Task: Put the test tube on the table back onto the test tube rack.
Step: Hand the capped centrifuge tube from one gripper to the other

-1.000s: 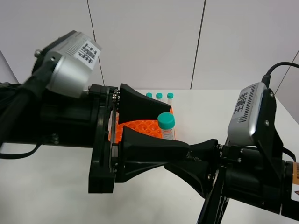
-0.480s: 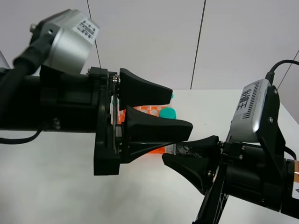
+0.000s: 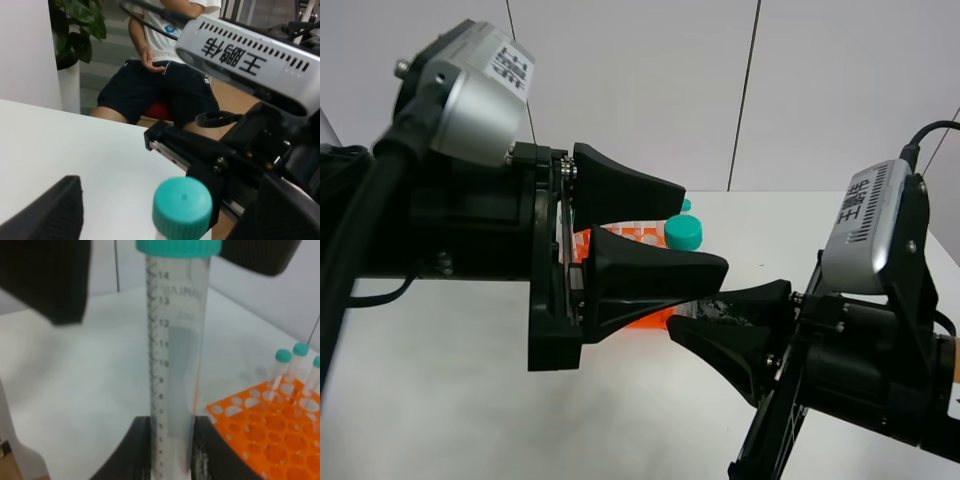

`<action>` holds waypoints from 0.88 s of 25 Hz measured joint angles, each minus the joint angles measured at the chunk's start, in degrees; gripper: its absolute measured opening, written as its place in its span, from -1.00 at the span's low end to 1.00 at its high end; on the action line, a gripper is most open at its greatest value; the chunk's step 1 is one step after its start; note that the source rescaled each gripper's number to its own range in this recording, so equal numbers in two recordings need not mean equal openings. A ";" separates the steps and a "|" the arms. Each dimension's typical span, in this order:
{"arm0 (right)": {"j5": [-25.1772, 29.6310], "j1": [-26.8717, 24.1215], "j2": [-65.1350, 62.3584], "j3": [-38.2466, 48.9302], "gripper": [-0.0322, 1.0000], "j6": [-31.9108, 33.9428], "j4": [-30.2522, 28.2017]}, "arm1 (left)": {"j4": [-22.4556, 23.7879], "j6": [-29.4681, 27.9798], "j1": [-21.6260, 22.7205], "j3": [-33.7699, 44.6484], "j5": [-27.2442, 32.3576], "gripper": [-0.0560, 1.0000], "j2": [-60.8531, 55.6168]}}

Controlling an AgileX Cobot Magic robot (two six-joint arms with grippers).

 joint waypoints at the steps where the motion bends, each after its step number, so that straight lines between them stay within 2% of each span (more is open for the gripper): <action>1: -0.05 0.00 0.00 0.00 -0.93 0.00 0.00 | 0.00 0.00 0.00 0.00 -0.18 0.41 0.00; 6: -0.10 0.00 0.00 0.00 -0.93 0.00 0.45 | 0.00 0.36 0.00 0.00 -0.80 0.25 0.00; 16: -0.10 0.00 0.00 0.00 -0.93 0.00 0.67 | 0.00 0.66 0.00 0.00 -1.24 0.21 0.00; 22: -0.10 0.00 0.00 0.00 -0.93 0.00 0.67 | 0.00 1.58 0.00 0.00 -1.24 -0.19 0.00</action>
